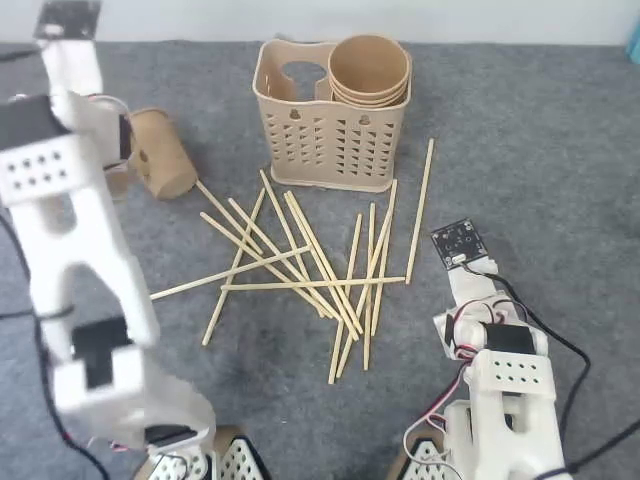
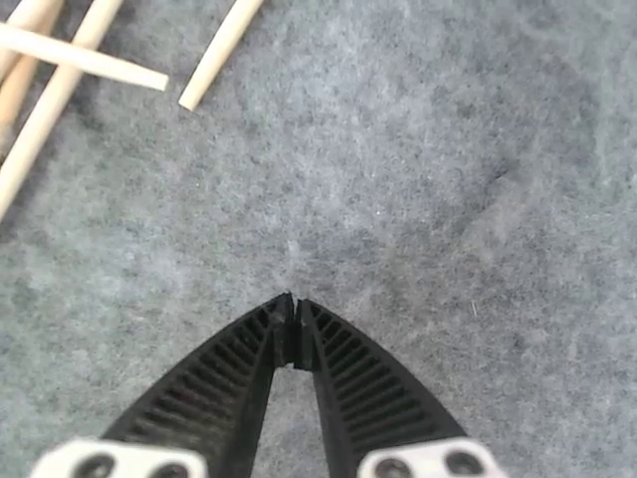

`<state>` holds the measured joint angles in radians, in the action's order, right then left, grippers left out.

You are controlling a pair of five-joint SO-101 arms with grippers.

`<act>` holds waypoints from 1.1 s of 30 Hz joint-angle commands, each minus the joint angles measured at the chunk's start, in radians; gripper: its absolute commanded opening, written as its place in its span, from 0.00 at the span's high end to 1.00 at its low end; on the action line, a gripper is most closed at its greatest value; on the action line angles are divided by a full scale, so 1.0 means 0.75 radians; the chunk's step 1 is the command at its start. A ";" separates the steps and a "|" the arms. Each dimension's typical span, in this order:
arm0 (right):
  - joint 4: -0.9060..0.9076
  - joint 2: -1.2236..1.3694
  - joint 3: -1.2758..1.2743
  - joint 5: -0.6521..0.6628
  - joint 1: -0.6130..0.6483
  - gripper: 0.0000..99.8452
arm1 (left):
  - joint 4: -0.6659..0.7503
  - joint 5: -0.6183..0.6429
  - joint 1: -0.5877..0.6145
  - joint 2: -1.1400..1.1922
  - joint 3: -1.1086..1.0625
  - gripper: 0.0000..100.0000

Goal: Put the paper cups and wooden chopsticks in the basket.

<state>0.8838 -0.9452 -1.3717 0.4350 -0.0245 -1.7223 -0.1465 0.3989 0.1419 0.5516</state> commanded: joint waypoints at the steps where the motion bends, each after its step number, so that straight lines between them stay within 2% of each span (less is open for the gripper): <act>1: -0.015 -0.026 0.004 0.014 0.007 0.99 | -0.041 0.059 -0.149 -0.352 -0.026 0.99; 7: -0.013 -0.026 0.004 0.012 0.007 0.99 | 0.037 0.295 -0.423 -0.526 0.079 0.99; 11: -0.011 -0.026 0.002 0.006 0.005 0.99 | 0.164 0.415 -0.634 -0.528 0.134 0.99; 21: -0.015 -0.038 -0.018 0.004 0.058 0.99 | 0.608 0.399 -0.976 -0.440 0.148 0.99; 27: -0.021 -0.038 -0.016 0.004 0.058 0.99 | 0.878 0.399 -1.049 -0.266 0.150 0.99; 33: -0.024 -0.038 -0.014 0.004 0.058 0.99 | 0.906 0.397 -1.041 -0.121 0.150 0.99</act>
<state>0.8807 -0.9452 -1.3901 0.4365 0.0138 -1.0810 0.1634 -0.3759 0.0176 0.6299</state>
